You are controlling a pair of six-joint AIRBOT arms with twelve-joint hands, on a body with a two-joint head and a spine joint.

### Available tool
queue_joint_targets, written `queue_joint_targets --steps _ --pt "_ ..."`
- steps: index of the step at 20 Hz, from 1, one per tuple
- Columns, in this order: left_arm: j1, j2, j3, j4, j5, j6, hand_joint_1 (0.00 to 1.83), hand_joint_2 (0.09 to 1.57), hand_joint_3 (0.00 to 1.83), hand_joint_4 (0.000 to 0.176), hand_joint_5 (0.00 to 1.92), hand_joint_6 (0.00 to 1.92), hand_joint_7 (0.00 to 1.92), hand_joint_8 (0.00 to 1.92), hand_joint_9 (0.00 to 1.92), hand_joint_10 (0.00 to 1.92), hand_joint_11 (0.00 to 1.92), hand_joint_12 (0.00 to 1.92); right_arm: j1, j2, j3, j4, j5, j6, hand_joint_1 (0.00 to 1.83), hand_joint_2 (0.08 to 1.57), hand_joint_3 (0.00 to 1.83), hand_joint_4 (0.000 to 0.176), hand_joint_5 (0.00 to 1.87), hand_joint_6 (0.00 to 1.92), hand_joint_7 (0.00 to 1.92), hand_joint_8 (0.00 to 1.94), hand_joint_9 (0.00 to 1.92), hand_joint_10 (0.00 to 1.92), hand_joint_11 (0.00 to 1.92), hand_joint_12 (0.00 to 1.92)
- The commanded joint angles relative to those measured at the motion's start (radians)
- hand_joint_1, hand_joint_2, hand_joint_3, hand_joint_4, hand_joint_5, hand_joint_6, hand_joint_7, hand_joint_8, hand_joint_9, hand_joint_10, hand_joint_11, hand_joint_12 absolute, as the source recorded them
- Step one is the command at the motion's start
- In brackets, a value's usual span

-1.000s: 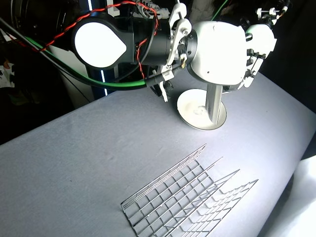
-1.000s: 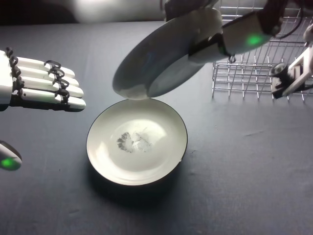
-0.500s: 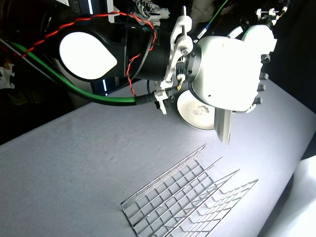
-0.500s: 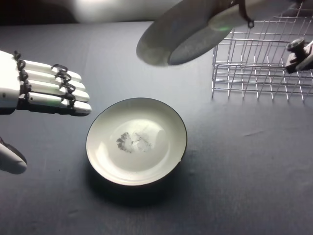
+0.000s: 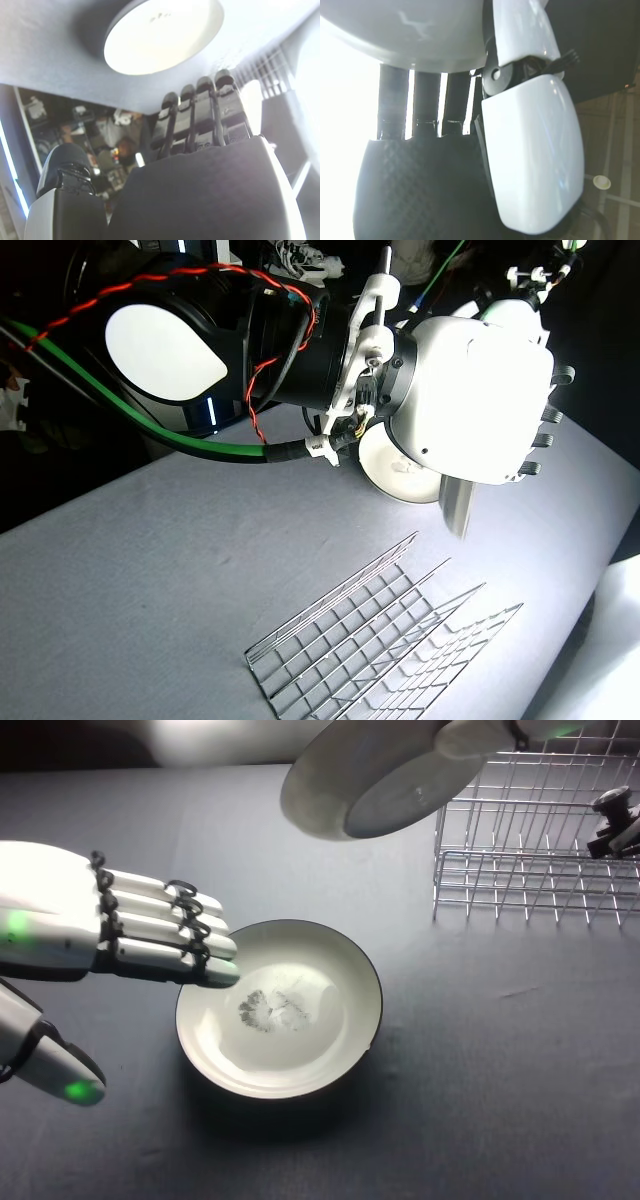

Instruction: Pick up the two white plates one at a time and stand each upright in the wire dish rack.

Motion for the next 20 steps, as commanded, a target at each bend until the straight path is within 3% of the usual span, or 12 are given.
queue_joint_targets --steps 1,5,7,11,15,20 --pt "-0.003 -0.001 0.001 -0.074 -0.019 -0.001 0.00 1.11 0.00 0.000 0.01 0.01 0.00 0.00 0.00 0.00 0.00 0.00 0.022 0.009 0.007 0.028 0.142 0.016 1.40 1.04 0.00 0.000 1.06 0.81 1.18 0.62 1.10 0.86 0.99 0.78" --pt "0.034 -0.028 -0.001 -0.055 0.013 -0.010 0.00 1.12 0.01 0.000 0.03 0.01 0.02 0.01 0.01 0.00 0.02 0.01 0.026 0.012 0.028 0.031 0.130 0.014 1.40 1.04 0.00 0.000 1.04 0.84 1.17 0.63 1.10 0.86 0.99 0.76" --pt "0.051 -0.042 0.000 -0.047 0.026 -0.010 0.00 1.12 0.00 0.000 0.02 0.01 0.00 0.00 0.00 0.00 0.00 0.00 0.028 0.018 0.036 0.033 0.124 0.013 1.40 1.03 0.00 0.000 1.07 0.77 1.20 0.61 1.13 0.82 1.02 0.75" --pt "0.072 -0.085 0.025 -0.029 0.067 -0.010 0.00 1.13 0.01 0.000 0.03 0.00 0.00 0.00 0.00 0.00 0.00 0.00 0.030 0.032 0.047 0.033 0.119 0.012 1.39 1.05 0.00 0.000 1.01 0.88 1.14 0.70 1.08 0.89 0.98 0.77" --pt "0.069 -0.096 0.019 -0.030 0.112 -0.010 0.00 1.14 0.01 0.000 0.04 0.01 0.01 0.00 0.01 0.00 0.02 0.01 0.034 0.046 0.061 0.033 0.109 0.005 1.40 1.03 0.00 0.000 1.06 0.80 1.20 0.61 1.11 0.83 1.01 0.72" --pt "0.045 -0.101 0.027 -0.029 0.147 -0.006 0.00 1.13 0.00 0.000 0.03 0.00 0.01 0.00 0.00 0.00 0.02 0.01 0.034 0.079 0.062 0.028 0.099 0.001 1.39 1.05 0.00 0.000 1.04 0.83 1.17 0.66 1.07 0.88 1.00 0.72"
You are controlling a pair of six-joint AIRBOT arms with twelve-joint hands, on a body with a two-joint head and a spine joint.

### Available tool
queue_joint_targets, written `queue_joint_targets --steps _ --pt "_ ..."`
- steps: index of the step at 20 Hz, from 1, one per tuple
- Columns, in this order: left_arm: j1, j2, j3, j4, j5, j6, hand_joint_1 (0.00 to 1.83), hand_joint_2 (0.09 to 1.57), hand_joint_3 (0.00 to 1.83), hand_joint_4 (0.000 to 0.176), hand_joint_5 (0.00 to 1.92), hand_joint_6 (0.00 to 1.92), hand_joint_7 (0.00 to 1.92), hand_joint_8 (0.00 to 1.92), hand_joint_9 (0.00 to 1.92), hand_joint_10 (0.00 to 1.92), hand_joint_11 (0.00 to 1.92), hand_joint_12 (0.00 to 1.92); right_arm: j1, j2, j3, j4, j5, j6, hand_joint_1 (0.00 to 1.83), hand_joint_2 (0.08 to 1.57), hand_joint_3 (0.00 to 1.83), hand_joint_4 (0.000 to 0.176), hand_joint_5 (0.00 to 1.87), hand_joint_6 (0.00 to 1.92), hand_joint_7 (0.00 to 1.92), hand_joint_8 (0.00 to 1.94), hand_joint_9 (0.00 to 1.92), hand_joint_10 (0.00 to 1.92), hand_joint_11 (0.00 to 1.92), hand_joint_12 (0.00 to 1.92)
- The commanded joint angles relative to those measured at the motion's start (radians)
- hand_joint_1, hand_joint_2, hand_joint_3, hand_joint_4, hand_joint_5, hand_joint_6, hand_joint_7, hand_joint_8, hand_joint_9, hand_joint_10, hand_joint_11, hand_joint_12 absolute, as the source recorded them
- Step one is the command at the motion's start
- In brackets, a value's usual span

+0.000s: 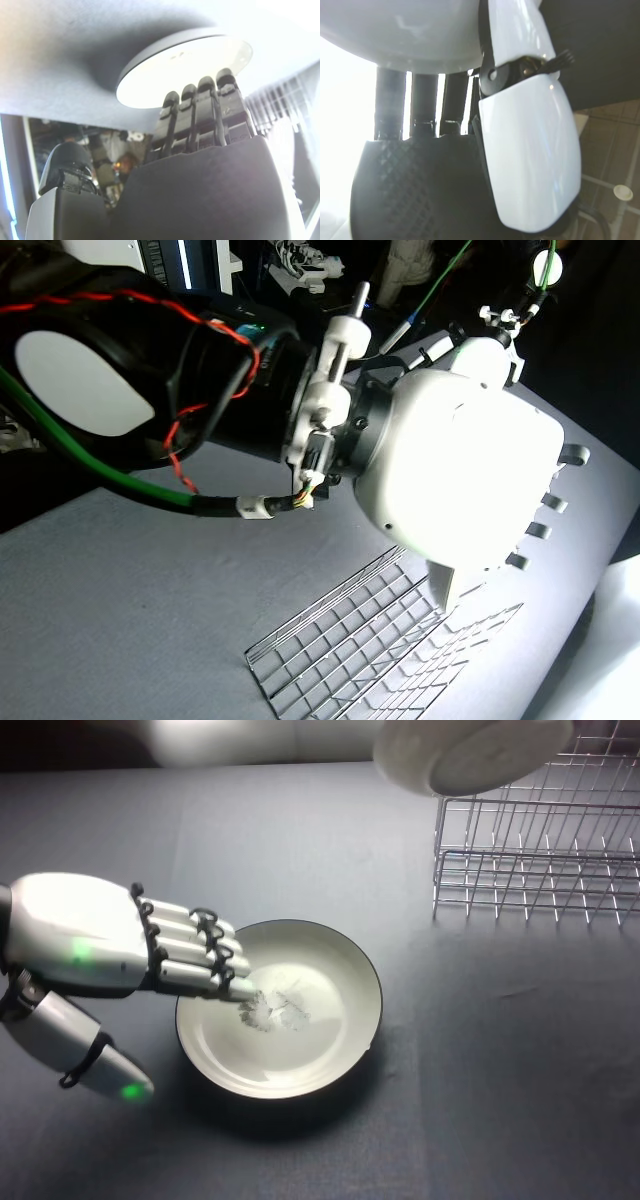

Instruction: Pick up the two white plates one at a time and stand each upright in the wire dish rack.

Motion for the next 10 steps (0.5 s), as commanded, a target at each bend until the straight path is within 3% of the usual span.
queue_joint_targets --steps 1,5,7,10 --pt "-0.012 -0.004 0.006 -0.055 -0.022 0.003 0.00 1.13 0.00 0.000 0.04 0.01 0.02 0.01 0.01 0.01 0.03 0.01 0.021 0.014 0.003 0.014 0.141 0.014 1.39 1.05 0.00 0.000 1.02 0.88 1.15 0.69 1.06 0.90 0.98 0.72" --pt "-0.012 -0.005 0.004 -0.055 -0.021 0.005 0.00 1.13 0.00 0.000 0.02 0.00 0.00 0.00 0.00 0.00 0.00 0.00 0.020 0.041 0.017 -0.015 0.125 0.014 1.39 1.04 0.00 0.000 1.05 0.83 1.17 0.65 1.09 0.88 1.00 0.72" --pt "-0.010 -0.005 0.004 -0.055 -0.021 0.005 0.00 1.14 0.01 0.000 0.03 0.01 0.01 0.00 0.00 0.00 0.02 0.01 0.017 0.048 0.030 -0.031 0.119 0.014 1.39 1.06 0.00 0.000 1.00 0.92 1.12 0.72 1.05 0.92 0.98 0.73" --pt "0.002 -0.009 0.005 -0.055 -0.019 0.007 0.00 1.14 0.01 0.000 0.02 0.00 0.00 0.00 0.00 0.00 0.00 0.00 0.007 0.063 0.036 -0.059 0.110 0.013 1.39 1.05 0.00 0.000 1.02 0.90 1.14 0.68 1.07 0.88 1.00 0.73"
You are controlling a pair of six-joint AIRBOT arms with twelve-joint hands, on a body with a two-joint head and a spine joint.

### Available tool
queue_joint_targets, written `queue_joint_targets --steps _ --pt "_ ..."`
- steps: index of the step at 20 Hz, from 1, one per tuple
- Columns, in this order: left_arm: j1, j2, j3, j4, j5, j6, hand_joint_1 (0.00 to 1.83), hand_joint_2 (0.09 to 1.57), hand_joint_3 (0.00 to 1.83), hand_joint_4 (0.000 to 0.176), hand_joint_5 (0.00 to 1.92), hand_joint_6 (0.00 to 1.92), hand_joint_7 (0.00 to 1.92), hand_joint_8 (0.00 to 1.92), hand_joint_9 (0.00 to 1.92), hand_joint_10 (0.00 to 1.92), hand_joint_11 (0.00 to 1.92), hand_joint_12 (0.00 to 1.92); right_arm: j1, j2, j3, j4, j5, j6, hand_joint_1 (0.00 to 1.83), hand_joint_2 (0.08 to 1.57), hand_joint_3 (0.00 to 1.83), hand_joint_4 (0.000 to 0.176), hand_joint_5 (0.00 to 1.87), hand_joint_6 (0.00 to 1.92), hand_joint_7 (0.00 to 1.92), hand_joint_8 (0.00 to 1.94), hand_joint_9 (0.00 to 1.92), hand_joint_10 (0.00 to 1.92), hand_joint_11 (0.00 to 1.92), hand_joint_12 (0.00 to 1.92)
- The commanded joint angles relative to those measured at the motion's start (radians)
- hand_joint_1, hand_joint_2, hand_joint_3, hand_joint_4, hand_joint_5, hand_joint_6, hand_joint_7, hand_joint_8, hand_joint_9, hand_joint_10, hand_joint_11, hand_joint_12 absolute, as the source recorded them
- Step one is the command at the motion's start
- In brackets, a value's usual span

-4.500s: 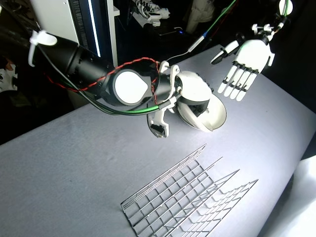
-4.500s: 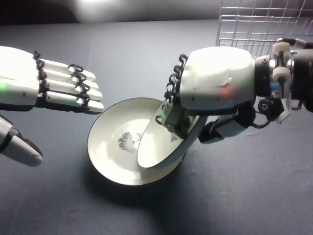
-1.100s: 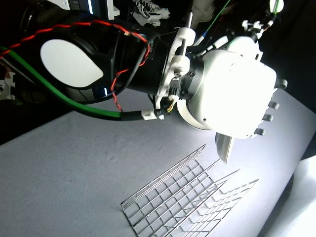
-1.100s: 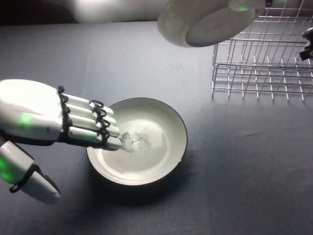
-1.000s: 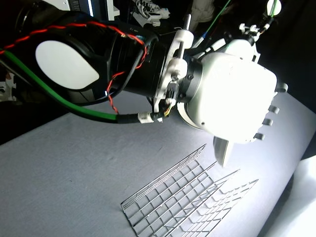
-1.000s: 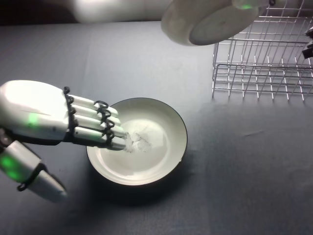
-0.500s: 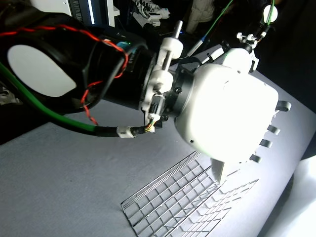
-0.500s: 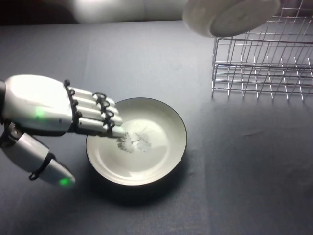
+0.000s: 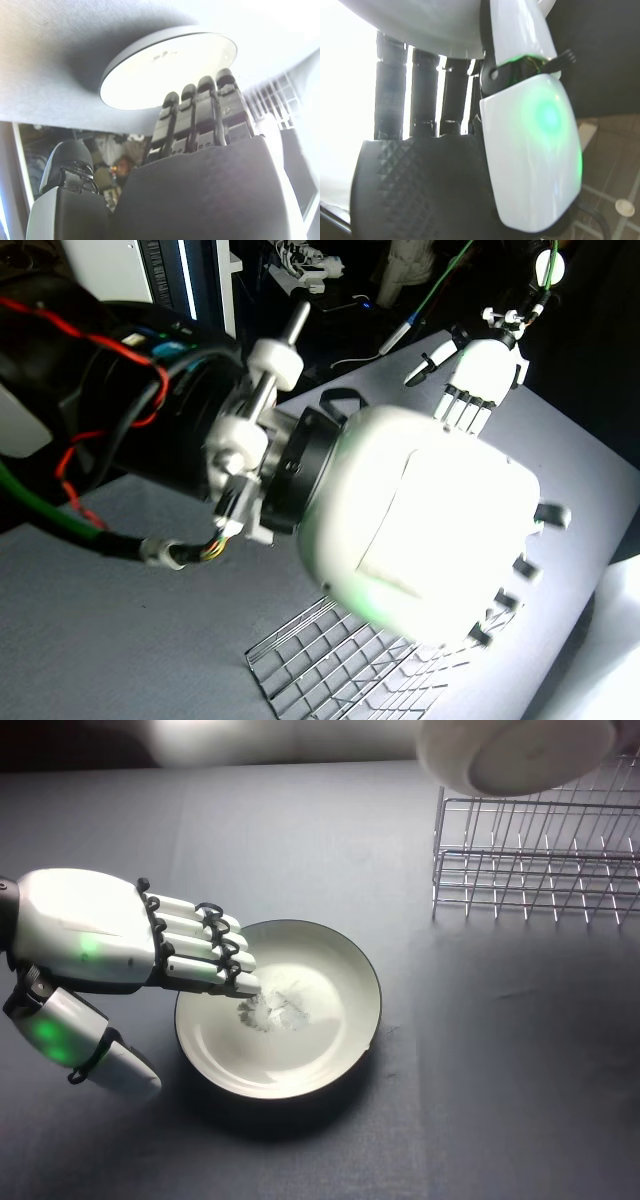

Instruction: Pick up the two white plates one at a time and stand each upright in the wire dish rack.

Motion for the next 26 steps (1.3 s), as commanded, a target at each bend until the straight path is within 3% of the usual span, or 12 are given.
queue_joint_targets --steps 1,5,8,14,17,25,26 --pt "0.002 0.000 0.003 -0.052 -0.028 0.000 0.00 1.14 0.00 0.000 0.01 0.00 0.00 0.00 0.00 0.00 0.00 0.00 0.008 0.011 0.008 0.009 0.135 0.011 1.39 1.06 0.00 0.000 1.01 0.93 1.12 0.71 1.06 0.91 1.00 0.73" --pt "0.013 -0.006 0.014 -0.052 -0.015 0.021 0.00 1.15 0.01 0.000 0.02 0.00 0.00 0.00 0.00 0.00 0.00 0.00 -0.012 0.022 0.026 -0.022 0.134 0.011 1.39 1.07 0.00 0.000 0.99 0.95 1.10 0.75 1.05 0.92 1.00 0.73" --pt "0.016 -0.009 0.018 -0.052 -0.008 0.028 0.00 1.14 0.00 0.000 0.00 0.00 0.00 0.00 0.00 0.00 0.00 0.00 -0.023 0.023 0.050 -0.044 0.132 0.011 1.39 1.05 0.00 0.000 1.03 0.87 1.13 0.70 1.07 0.92 0.99 0.75" --pt "0.034 -0.020 0.028 -0.046 0.009 0.036 0.00 1.14 0.00 0.000 0.05 0.02 0.04 0.01 0.03 0.01 0.05 0.02 -0.071 0.023 0.099 -0.073 0.135 0.008 1.39 1.06 0.00 0.000 1.01 0.94 1.14 0.68 1.05 0.91 0.97 0.74" --pt "0.041 -0.027 0.035 -0.043 0.013 0.036 0.00 1.14 0.00 0.000 0.02 0.00 0.01 0.00 0.01 0.00 0.01 0.01 -0.092 0.022 0.111 -0.095 0.135 0.008 1.39 1.05 0.00 0.000 1.03 0.88 1.17 0.63 1.08 0.87 1.00 0.73" --pt "0.054 -0.034 0.047 -0.041 0.017 0.036 0.00 1.14 0.00 0.000 0.02 0.01 0.00 0.00 0.00 0.00 0.00 0.00 -0.176 0.022 0.129 -0.166 0.137 0.007 1.39 1.06 0.00 0.000 1.00 0.91 1.12 0.74 1.06 0.92 1.00 0.74" --pt "0.055 -0.033 0.047 -0.041 0.017 0.036 0.00 1.15 0.00 0.000 0.02 0.01 0.00 0.00 0.00 0.00 0.00 0.00 -0.184 0.022 0.129 -0.166 0.137 0.007 1.48 1.05 0.00 0.000 1.02 0.82 1.15 0.64 1.12 0.74 0.90 1.28"
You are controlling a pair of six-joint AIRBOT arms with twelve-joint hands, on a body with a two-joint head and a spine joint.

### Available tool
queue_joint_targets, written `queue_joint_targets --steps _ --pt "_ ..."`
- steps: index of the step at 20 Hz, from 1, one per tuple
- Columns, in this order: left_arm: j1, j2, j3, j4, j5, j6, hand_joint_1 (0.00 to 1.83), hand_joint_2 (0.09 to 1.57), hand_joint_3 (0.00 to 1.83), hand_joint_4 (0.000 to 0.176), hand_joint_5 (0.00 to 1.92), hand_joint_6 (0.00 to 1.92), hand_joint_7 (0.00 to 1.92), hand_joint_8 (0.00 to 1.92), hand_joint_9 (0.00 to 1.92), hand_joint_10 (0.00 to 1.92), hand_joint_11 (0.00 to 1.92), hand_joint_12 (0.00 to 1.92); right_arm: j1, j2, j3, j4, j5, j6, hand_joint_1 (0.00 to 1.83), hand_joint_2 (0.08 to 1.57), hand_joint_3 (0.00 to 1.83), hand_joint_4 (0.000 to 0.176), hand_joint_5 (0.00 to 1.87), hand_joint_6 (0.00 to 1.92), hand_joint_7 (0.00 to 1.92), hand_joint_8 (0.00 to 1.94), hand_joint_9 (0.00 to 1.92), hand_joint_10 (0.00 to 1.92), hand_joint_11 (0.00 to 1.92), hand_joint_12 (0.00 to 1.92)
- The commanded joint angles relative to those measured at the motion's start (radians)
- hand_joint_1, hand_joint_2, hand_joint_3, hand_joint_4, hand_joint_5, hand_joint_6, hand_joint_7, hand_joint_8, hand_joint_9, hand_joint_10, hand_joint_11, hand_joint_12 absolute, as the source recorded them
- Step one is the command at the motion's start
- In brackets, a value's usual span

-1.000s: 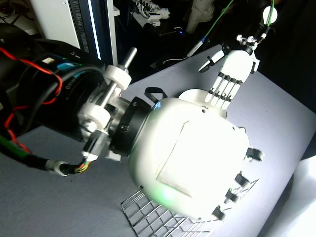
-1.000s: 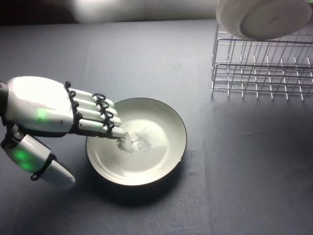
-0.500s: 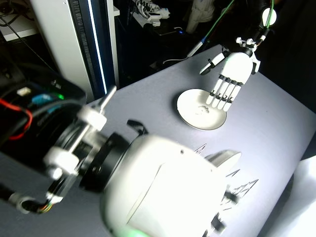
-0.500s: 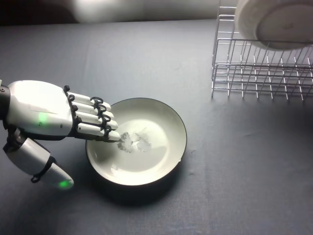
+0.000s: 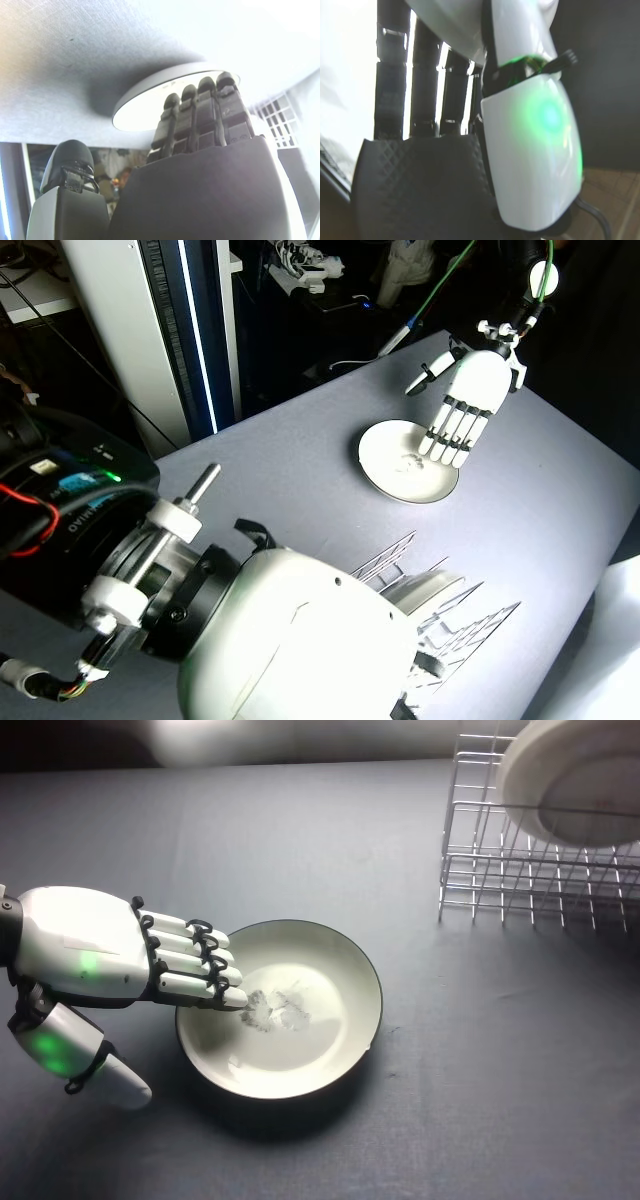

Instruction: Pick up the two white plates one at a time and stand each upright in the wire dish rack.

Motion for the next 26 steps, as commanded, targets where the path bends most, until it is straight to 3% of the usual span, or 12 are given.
queue_joint_targets --steps 1,3,6,10,11,13,14,15,16,17,24,26 --pt "0.004 -0.002 0.008 -0.040 -0.018 -0.005 0.00 1.15 0.00 0.000 0.02 0.01 0.01 0.00 0.00 0.00 0.00 0.00 0.002 0.011 0.009 0.003 0.099 0.002 1.41 1.05 0.00 0.000 1.02 0.86 1.15 0.68 1.10 0.83 0.92 1.00" --pt "0.009 -0.002 0.009 -0.040 -0.018 -0.006 0.00 1.14 0.00 0.000 0.02 0.01 0.01 0.00 0.00 0.00 0.01 0.00 -0.012 0.011 0.010 -0.017 0.101 0.002 1.39 1.06 0.00 0.000 0.99 0.92 1.11 0.77 1.07 0.89 0.98 0.80" --pt "0.011 -0.002 0.009 -0.040 -0.018 -0.006 0.00 1.14 0.00 0.000 0.02 0.00 0.00 0.00 0.00 0.00 0.01 0.00 -0.019 0.011 0.011 -0.035 0.101 0.001 1.40 1.05 0.00 0.000 1.00 0.88 1.16 0.72 1.09 0.85 1.00 0.73" --pt "0.018 -0.003 0.013 -0.040 -0.017 -0.006 0.00 1.14 0.00 0.000 0.01 0.00 0.00 0.00 0.00 0.00 0.00 0.00 -0.023 0.010 0.011 -0.049 0.102 0.000 1.37 1.11 0.00 0.000 0.85 1.16 1.03 0.86 0.94 1.10 0.88 0.73" --pt "0.018 -0.003 0.013 -0.040 -0.016 -0.006 0.00 1.14 0.00 0.000 0.01 0.00 0.00 0.00 0.00 0.00 0.00 0.00 -0.023 0.010 0.011 -0.049 0.113 0.000 1.24 1.16 0.00 0.000 0.80 1.26 0.98 0.97 0.91 0.59 0.83 0.75" --pt "0.018 -0.003 0.014 -0.040 -0.016 -0.006 0.00 1.14 0.00 0.000 0.02 0.01 0.00 0.00 0.00 0.00 0.00 0.00 -0.019 0.010 0.009 -0.049 0.136 0.000 1.20 1.16 0.00 0.000 0.79 1.29 0.98 0.98 1.00 0.15 0.78 0.75" --pt "0.018 -0.003 0.015 -0.040 -0.016 -0.006 0.00 1.14 0.00 0.000 0.00 0.00 0.00 0.00 0.00 0.00 0.00 0.00 -0.011 0.010 0.006 -0.049 0.136 0.000 1.14 1.19 0.00 0.000 0.80 1.24 0.87 0.42 0.97 0.08 0.72 0.76" --pt "0.018 -0.003 0.016 -0.040 -0.016 -0.006 0.00 1.15 0.00 0.000 0.01 0.01 0.00 0.00 0.00 0.00 0.00 0.00 -0.003 0.010 0.001 -0.049 0.136 0.000 1.20 1.15 0.00 0.000 0.69 0.54 0.85 0.18 0.92 0.03 0.64 0.76" --pt "0.018 -0.003 0.016 -0.040 -0.016 -0.006 0.00 1.15 0.00 0.000 0.01 0.00 0.00 0.00 0.00 0.00 0.00 0.00 0.006 0.010 -0.005 -0.049 0.136 0.000 1.20 1.13 0.00 0.000 0.72 0.21 0.86 0.06 0.90 0.01 0.61 0.77" --pt "0.018 -0.003 0.016 -0.040 -0.016 -0.006 0.00 1.15 0.00 0.000 0.01 0.00 0.00 0.00 0.00 0.00 0.00 0.00 0.017 0.010 -0.013 -0.050 0.136 0.000 1.20 1.13 0.00 0.000 0.72 0.08 0.84 0.02 0.87 0.00 0.56 0.78" --pt "0.019 -0.003 0.024 -0.040 -0.017 -0.009 0.00 1.14 0.00 0.000 0.01 0.00 0.00 0.00 0.00 0.00 0.00 0.00 0.118 0.011 -0.135 -0.092 0.110 0.001 1.18 1.07 0.00 0.000 0.55 0.00 0.57 0.00 0.57 0.00 0.21 0.91" --pt "0.027 -0.005 0.023 -0.040 -0.017 -0.014 0.00 1.14 0.00 0.000 0.00 0.00 0.00 0.00 0.00 0.00 0.00 0.00 0.125 0.011 -0.175 -0.133 0.116 0.001 1.01 1.06 0.00 0.000 0.35 0.00 0.36 0.00 0.34 0.00 0.03 0.91"
